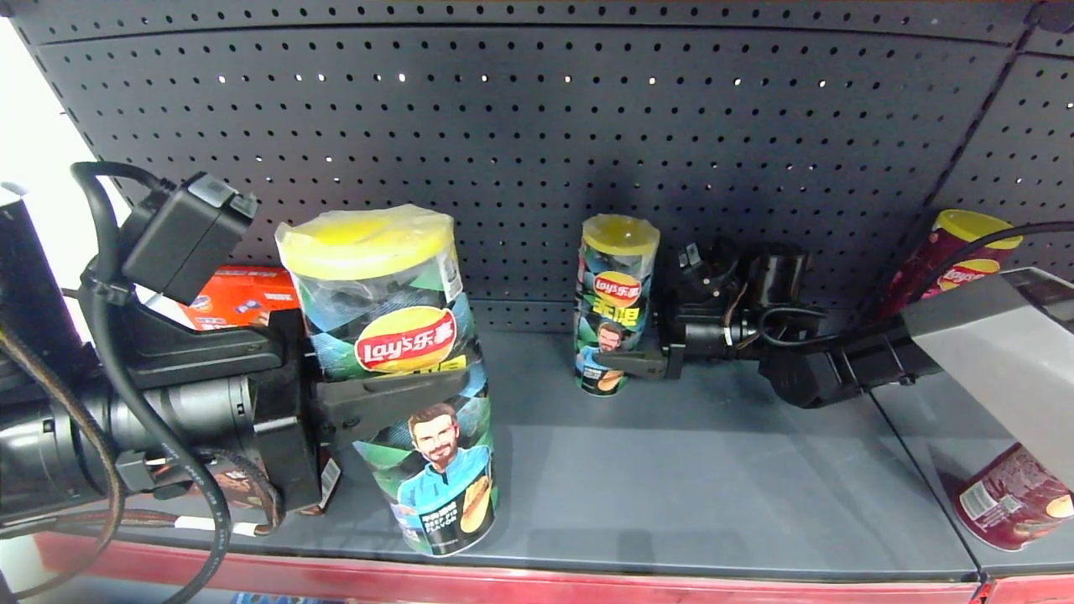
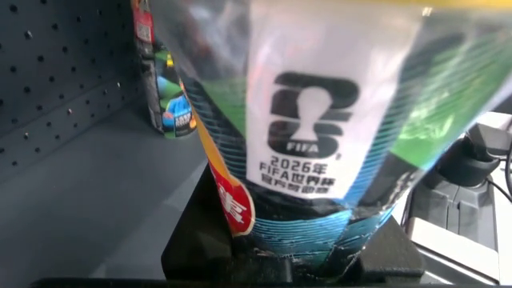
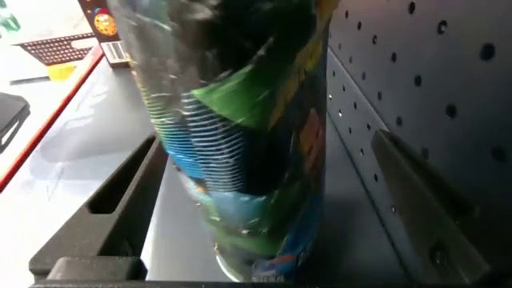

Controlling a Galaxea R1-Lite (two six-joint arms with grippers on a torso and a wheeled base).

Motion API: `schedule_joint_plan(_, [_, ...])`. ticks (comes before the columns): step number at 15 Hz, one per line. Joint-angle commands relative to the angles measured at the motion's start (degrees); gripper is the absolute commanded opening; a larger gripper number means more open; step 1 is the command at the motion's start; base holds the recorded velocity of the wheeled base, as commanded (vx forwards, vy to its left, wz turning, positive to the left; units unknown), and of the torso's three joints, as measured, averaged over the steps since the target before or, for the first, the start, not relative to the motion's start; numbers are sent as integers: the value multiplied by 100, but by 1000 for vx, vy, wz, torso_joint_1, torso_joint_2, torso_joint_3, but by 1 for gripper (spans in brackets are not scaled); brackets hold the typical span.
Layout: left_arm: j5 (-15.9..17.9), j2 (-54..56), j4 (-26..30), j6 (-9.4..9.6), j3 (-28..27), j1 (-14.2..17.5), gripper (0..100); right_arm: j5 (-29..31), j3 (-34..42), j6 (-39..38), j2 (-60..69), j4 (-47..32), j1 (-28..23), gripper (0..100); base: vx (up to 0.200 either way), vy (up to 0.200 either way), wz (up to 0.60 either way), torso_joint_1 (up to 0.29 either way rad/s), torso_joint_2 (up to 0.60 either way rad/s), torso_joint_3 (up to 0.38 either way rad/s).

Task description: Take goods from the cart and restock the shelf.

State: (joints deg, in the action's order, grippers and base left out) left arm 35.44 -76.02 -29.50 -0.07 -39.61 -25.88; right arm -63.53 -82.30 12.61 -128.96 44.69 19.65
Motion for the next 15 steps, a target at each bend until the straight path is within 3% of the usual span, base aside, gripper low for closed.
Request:
schedule_joint_plan(1, [-2, 43, -3, -1, 137, -5, 0, -20, -225, -12, -76, -31, 21, 100, 0, 0, 0, 0, 0, 0])
schedule_joint_plan(6, [-11, 43, -3, -10, 173, 13, 0, -28, -638, -382, -147, -4, 162, 100, 0, 0, 0, 0, 0, 0])
schedule_joint_plan(7, [-11, 52, 6, -10, 173, 13, 0, -46, -638, -382, -147, 13, 171, 0, 0, 0, 0, 0, 0, 0])
schedule_joint_plan(15, [-19, 140, 6, -10, 217, 4, 0, -63, -208, -382, 328, 92, 329, 0, 0, 0, 0, 0, 0, 0])
